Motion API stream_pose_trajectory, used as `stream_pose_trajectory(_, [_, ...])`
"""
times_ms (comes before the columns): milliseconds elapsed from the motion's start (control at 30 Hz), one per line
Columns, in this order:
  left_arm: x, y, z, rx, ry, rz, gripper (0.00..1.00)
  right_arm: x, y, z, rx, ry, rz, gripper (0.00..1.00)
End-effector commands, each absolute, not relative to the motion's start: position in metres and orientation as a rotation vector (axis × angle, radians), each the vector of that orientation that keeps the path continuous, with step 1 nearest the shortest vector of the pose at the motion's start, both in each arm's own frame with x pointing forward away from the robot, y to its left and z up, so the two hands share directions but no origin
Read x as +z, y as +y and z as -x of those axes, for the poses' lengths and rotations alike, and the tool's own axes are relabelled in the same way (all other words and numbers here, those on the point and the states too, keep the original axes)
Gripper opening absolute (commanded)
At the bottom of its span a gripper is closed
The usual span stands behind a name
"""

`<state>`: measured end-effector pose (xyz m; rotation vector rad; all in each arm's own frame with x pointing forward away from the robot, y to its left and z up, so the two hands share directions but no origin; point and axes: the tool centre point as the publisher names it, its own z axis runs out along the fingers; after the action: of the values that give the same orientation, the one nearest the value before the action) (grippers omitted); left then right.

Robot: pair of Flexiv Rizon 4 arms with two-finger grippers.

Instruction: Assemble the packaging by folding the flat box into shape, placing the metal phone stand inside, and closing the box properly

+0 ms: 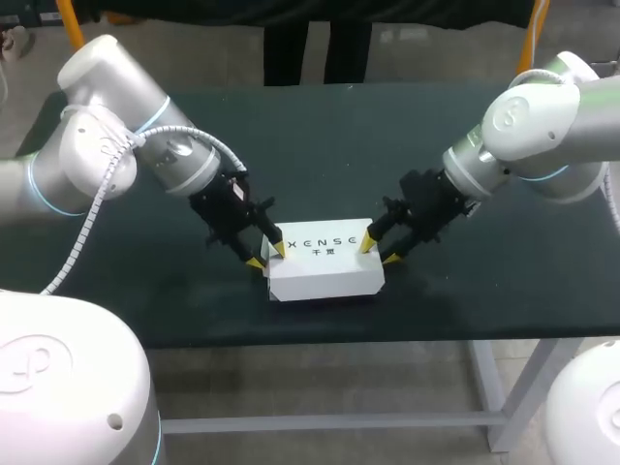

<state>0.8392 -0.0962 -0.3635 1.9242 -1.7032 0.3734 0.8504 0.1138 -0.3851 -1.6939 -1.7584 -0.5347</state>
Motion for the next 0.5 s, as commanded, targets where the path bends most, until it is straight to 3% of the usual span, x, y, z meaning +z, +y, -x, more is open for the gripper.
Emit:
stream_pose_trajectory(33, [-0.3626, -0.0996, -0.8419, 0.361, -1.704, -1.925, 0.46, -0.3842, 0.1160, -0.8540, -0.514, -1.759, 1.689, 0.50])
stream_pose_trajectory(500, [-0.3593, -0.0990, -0.8422, 0.339, -1.691, -1.923, 0.47, -0.3823, 0.1154, -0.8543, -0.473, -1.762, 1.704, 0.55])
